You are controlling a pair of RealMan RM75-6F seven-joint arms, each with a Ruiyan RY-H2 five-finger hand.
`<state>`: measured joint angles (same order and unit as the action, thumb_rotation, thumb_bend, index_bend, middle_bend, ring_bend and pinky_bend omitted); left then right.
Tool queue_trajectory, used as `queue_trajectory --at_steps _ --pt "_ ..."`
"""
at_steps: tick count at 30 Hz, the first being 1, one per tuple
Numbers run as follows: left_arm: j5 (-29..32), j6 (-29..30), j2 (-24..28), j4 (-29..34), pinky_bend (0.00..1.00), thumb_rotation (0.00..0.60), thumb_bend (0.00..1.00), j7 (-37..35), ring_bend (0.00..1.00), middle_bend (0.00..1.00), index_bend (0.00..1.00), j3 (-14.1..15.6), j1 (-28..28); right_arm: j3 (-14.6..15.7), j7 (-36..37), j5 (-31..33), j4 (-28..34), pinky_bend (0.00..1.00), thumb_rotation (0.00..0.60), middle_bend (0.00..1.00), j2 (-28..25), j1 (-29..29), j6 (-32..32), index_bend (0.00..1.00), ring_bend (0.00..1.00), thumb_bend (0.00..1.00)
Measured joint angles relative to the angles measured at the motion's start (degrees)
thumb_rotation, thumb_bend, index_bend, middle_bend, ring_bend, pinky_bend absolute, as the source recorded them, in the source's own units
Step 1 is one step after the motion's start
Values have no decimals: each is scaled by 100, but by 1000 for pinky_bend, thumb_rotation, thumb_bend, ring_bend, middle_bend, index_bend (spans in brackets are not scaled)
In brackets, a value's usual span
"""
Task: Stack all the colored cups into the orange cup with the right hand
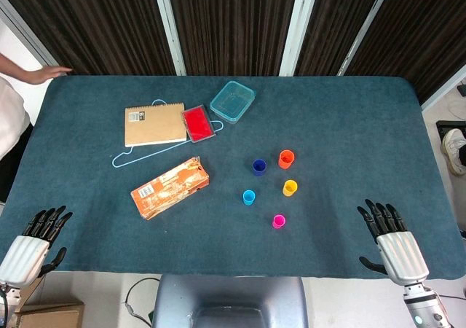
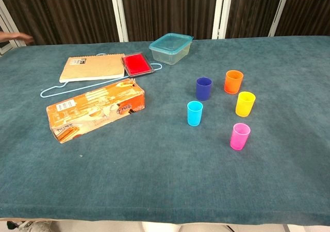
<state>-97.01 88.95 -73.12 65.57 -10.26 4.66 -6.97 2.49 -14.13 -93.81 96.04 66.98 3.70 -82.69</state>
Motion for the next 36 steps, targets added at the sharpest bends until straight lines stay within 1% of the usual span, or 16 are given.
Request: queue_trajectory --at_steps 7,12,14,16,19,20,22,23,25,26,29,32,36 --pt "-8 23 -6 -29 93 600 420 -35 0 0 0 -5 1 -21 20 -5 -12 0 600 0 5 -7 -52 0 0 212" --pt "-19 67 1 -61 93 600 420 -93 0 0 0 2 20 -135 205 -94 -101 0 600 0 133 65 -143 0 0 212" --pt "2 59 -4 -76 93 600 421 -105 0 0 0 -5 23 -275 322 -82 -124 0 600 0 203 213 -73 5 0 212" --pt "11 39 -12 -83 92 600 420 -102 0 0 0 -10 18 -442 342 -38 -116 0 600 0 253 418 85 36 0 215" --pt "12 18 -26 -86 93 600 421 -71 0 0 0 -9 10 -786 240 199 -55 0 600 0 337 857 571 114 0 247" --pt "18 8 -32 -87 93 600 420 -52 0 0 0 -11 8 -980 115 410 -24 0 600 0 396 1123 907 138 0 264" --pt "39 -9 -38 -89 93 600 420 -33 0 0 0 -19 8 -1187 -69 693 -15 0 600 0 482 1424 1283 174 0 291" --pt "56 -20 -41 -90 93 600 420 -24 0 0 0 -27 7 -1348 -264 964 -35 0 600 0 578 1681 1593 199 0 309" --pt "85 -42 -43 -93 93 600 420 -20 0 0 0 -39 6 -1564 -599 1424 -115 0 600 0 767 2056 2008 232 0 332" --pt "109 -58 -44 -100 93 600 420 -22 0 0 0 -48 5 -1689 -818 1755 -198 0 600 0 916 2301 2228 249 0 341" --pt "161 -87 -44 -114 93 600 420 -25 0 0 0 -74 5 -1944 -1370 2599 -510 0 600 0 1368 2939 2690 289 0 362" --pt "176 -82 -43 -128 93 600 420 -44 0 0 0 -83 14 -2097 -1884 3229 -1027 0 600 0 1890 3545 2964 308 0 374" --pt "176 -51 -36 -153 92 600 419 -94 0 0 0 -79 33 -2172 -2332 3828 -1751 0 600 0 2438 3984 3149 313 0 377"
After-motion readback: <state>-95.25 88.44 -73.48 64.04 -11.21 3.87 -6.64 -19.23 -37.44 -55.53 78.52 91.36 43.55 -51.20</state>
